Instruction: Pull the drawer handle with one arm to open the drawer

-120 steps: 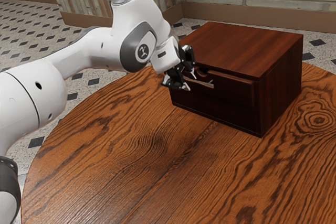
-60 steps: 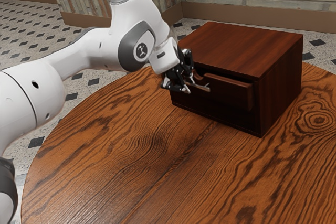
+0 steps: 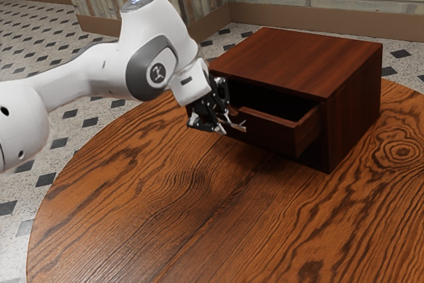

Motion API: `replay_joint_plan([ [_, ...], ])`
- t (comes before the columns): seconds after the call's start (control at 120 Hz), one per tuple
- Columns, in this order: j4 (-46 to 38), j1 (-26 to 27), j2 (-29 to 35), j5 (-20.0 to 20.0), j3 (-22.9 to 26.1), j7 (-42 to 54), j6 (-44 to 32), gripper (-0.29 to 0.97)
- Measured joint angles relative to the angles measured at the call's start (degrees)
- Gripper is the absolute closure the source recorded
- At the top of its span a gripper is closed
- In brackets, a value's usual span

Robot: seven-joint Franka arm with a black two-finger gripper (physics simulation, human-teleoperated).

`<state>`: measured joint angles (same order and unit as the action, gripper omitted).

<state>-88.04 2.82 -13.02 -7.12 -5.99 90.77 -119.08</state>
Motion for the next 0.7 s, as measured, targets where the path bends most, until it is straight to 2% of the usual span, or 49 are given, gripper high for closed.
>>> replay_joint_plan([
  [0.35,-9.3,0.2,8.3,0.3,0.0,-1.8,-0.6,0.65],
  [0.7,-18.1,0.2,17.0,0.6,0.1,-3.5,-1.9,0.62],
])
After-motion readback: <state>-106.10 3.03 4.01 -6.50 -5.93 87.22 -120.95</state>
